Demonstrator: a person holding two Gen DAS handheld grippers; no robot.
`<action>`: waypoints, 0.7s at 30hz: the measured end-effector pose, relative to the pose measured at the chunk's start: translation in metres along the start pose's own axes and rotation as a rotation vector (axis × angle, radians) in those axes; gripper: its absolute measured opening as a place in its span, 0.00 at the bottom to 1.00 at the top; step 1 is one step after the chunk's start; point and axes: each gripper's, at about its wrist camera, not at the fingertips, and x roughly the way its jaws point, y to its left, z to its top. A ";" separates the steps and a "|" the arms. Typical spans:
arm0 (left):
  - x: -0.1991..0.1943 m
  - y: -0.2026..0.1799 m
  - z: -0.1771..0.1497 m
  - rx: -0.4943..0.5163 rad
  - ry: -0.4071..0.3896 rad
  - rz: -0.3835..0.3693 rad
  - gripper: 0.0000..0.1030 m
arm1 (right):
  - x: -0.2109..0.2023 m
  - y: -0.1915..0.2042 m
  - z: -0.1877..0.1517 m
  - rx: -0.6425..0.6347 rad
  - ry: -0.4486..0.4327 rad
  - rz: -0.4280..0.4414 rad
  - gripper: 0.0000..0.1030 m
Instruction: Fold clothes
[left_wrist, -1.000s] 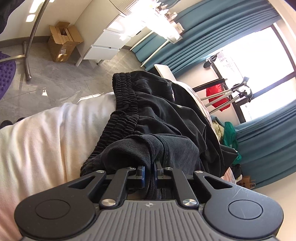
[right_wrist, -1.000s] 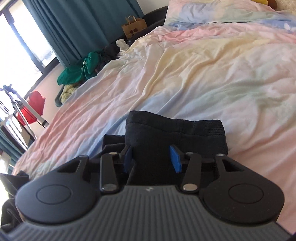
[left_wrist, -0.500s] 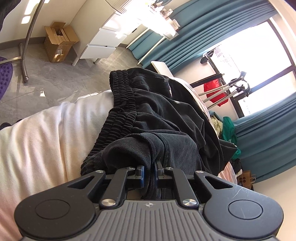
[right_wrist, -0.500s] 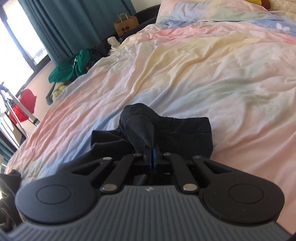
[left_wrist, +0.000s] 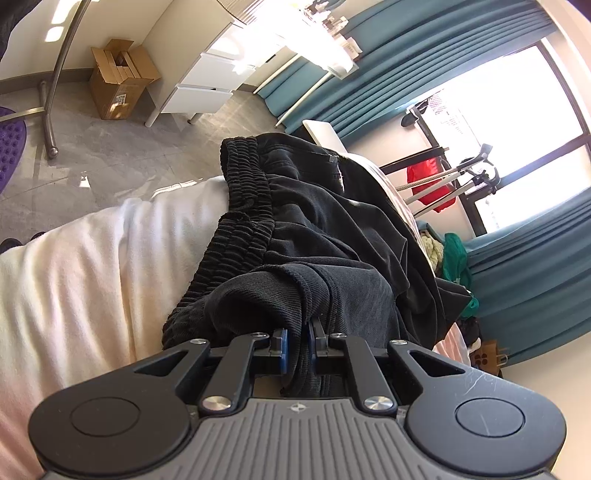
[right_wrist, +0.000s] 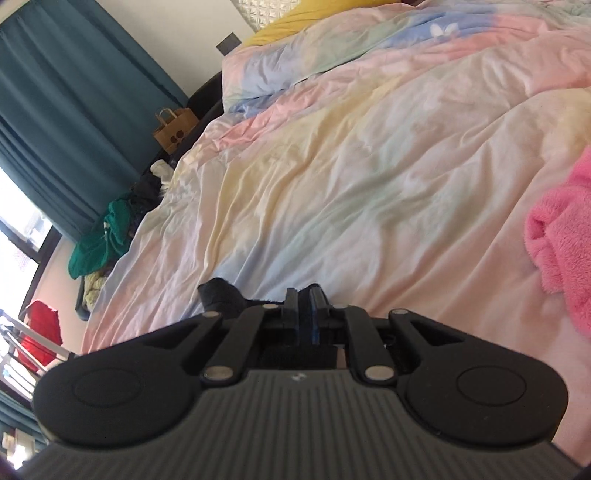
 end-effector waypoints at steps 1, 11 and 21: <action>0.000 0.000 0.000 -0.001 0.000 0.001 0.11 | -0.002 -0.003 0.002 0.019 -0.020 -0.009 0.35; 0.000 0.002 0.001 -0.005 -0.003 -0.006 0.11 | 0.038 -0.014 -0.004 0.089 0.180 0.128 0.51; 0.001 0.001 0.001 -0.001 0.027 0.001 0.11 | 0.002 -0.012 0.006 0.107 -0.004 0.181 0.04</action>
